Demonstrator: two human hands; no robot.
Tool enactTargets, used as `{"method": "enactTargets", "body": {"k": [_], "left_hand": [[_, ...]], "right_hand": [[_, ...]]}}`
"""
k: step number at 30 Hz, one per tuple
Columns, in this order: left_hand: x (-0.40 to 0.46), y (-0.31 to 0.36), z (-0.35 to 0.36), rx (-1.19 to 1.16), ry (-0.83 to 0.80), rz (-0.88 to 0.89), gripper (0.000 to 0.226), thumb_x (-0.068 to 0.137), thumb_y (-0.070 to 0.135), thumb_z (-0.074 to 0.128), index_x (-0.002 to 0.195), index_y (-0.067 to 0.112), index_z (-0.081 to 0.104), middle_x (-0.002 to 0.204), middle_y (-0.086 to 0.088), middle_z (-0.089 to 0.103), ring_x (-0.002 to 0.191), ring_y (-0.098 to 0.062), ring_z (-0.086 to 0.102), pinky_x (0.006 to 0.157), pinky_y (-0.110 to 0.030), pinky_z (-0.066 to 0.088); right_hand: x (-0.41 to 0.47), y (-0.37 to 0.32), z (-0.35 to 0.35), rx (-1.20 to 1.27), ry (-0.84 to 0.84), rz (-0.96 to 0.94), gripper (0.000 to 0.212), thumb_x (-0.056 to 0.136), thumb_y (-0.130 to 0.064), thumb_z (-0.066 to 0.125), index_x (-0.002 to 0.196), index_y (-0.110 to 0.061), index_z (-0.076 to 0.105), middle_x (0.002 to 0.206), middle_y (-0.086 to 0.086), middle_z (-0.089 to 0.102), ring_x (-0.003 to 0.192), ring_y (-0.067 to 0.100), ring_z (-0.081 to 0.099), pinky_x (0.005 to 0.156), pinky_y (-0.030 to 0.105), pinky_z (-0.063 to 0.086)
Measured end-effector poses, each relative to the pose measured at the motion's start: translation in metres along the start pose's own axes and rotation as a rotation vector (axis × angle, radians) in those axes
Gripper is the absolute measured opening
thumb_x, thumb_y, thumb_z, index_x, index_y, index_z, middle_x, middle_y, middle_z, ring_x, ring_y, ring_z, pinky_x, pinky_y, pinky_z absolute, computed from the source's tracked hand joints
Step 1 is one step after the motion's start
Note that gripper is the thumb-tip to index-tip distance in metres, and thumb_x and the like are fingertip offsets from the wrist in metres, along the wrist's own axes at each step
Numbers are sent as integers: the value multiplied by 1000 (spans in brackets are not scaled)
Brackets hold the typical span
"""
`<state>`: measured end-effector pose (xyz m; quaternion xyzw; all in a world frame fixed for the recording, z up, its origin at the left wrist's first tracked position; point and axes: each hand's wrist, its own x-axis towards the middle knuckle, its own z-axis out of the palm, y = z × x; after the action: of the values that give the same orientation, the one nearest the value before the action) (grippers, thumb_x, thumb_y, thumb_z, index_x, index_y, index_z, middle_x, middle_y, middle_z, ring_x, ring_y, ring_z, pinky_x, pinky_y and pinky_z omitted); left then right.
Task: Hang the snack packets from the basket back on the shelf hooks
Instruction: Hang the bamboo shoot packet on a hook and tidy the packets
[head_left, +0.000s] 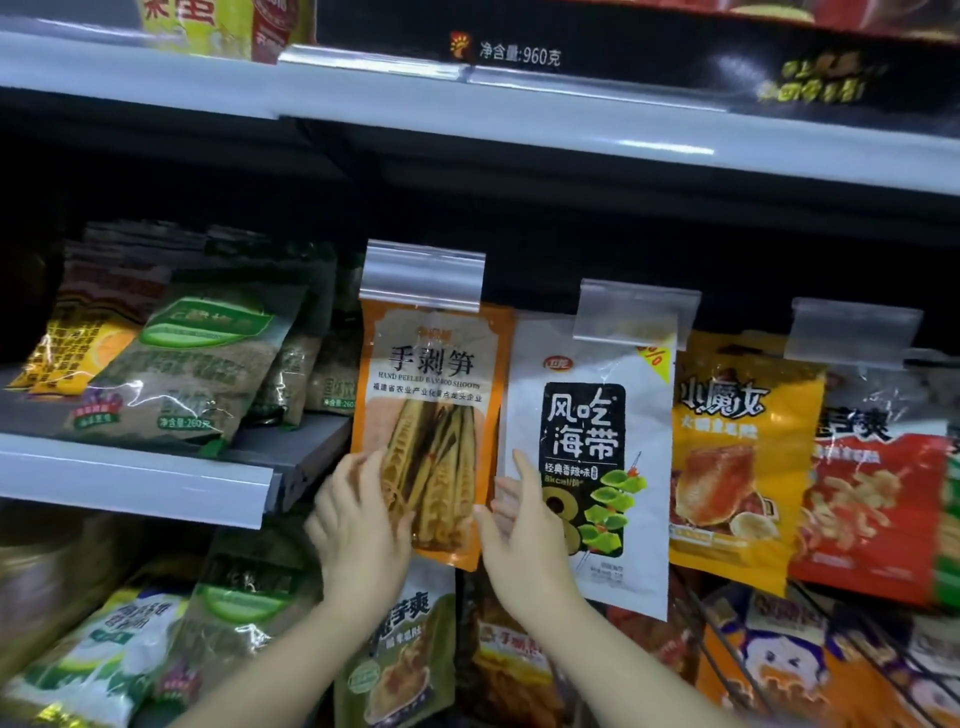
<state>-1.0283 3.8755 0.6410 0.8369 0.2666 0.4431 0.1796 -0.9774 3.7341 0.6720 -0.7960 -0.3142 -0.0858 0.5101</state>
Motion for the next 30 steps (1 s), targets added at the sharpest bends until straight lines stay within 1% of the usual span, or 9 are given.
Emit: {"method": "enactTargets", "body": {"k": [3,5,8,11,13,16,20,25,30], "left_hand": [[1,15,4,-31,44,256,70,68,7,79,129,18,45,126,-10,45,115,-30,40,89,-55,47],[4,34,1,-120,-16,405,63,79,17,73,134,18,44,131,-6,45,122,-23,37,100,-50,44],[13,70,-7,-175,-156,561,77,90,41,58,151,28,13,154,2,18,141,-15,17,114,-29,18],[30,105,-12,-109,-241,558,102,85,52,60,144,40,-22,157,11,-17,147,-16,-2,117,-35,11],[44,123,-15,-15,-260,543,109,81,56,62,142,43,-27,157,10,-21,148,-18,-6,117,-37,5],[62,140,-19,136,-271,559,105,79,60,62,150,35,-11,160,1,-3,147,-22,1,118,-39,6],[76,152,-23,224,-222,600,92,76,62,64,148,29,16,145,3,32,131,-20,29,109,-37,27],[82,156,-23,334,-278,593,84,80,62,60,147,29,22,142,4,37,129,-21,35,105,-36,30],[93,158,-21,421,-334,555,72,78,66,60,136,31,37,131,2,50,123,-23,45,99,-38,35]], "right_hand": [[-7,1,-25,-113,56,-118,58,97,-24,51,148,-26,23,120,-11,46,108,4,46,95,28,46],[-6,1,-42,-196,157,-199,54,96,-23,52,145,-24,29,123,-11,42,112,1,36,97,20,36],[5,-1,-69,-278,353,-260,55,89,-20,61,139,-17,39,136,1,39,123,12,30,105,25,28],[18,-10,-96,-418,382,-243,68,85,-28,67,144,-23,33,151,3,20,135,18,15,113,39,23],[24,-17,-112,-567,323,-236,80,86,-37,64,150,-27,18,158,1,1,142,19,-1,117,39,12],[34,-23,-131,-792,220,-208,91,87,-48,60,151,-33,-3,159,1,-12,146,24,-12,119,41,7],[48,-23,-141,-953,116,-172,90,86,-58,55,151,-34,-2,159,4,-3,146,30,-8,119,42,5],[57,-16,-136,-1039,28,-132,92,81,-65,56,150,-33,6,154,4,12,145,32,-2,118,44,-3],[61,-8,-124,-1018,20,-111,90,83,-64,54,151,-33,4,156,6,7,146,32,-3,118,44,-4]]}}
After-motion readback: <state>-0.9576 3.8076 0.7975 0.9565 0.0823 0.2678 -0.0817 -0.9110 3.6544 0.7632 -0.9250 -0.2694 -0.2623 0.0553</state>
